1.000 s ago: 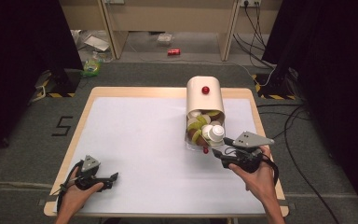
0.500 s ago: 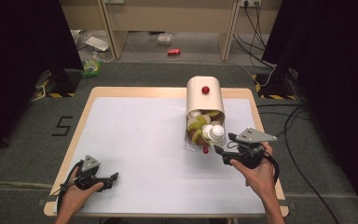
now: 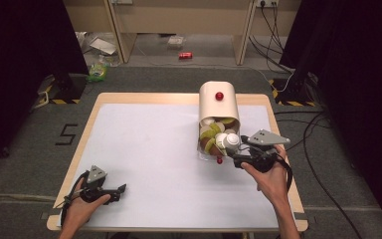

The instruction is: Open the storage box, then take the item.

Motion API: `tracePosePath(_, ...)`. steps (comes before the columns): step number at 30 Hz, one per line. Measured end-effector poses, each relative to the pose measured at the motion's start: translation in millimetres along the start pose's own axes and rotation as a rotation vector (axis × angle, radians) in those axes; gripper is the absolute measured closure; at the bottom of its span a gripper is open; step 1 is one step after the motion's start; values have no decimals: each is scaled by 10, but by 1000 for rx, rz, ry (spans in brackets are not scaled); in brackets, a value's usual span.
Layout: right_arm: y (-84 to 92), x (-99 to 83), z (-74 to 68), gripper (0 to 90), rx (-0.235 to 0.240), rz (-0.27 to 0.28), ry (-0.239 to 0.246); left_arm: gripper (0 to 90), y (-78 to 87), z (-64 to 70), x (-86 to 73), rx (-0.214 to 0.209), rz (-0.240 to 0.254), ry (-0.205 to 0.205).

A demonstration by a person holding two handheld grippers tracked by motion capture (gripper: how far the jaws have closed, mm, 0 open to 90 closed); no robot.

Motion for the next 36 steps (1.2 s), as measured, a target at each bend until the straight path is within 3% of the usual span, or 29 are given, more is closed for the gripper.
tracePosePath(16, -146, 42, 121, 327, -29, 11, 0, 90, -1, 0, 0, 0, 0, 0)
tracePosePath(23, -156, 82, 97, 357, -32, 23, 23, 90, 0, 0, 0, 0, 1, 0)
tracePosePath(36, -252, 72, 56, 374, -17, -17, 36, 91, 0, 1, -1, 0, 1, 1)
Point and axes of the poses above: each handheld gripper's, and its own axes: y roughly backward along the jaws, x roughly out of its top, z roughly to its right, the point moved 4 cm from there along -y, roughly forward along the jaws, and after that the axes turned 13 degrees about x, right-handed, at the moved point
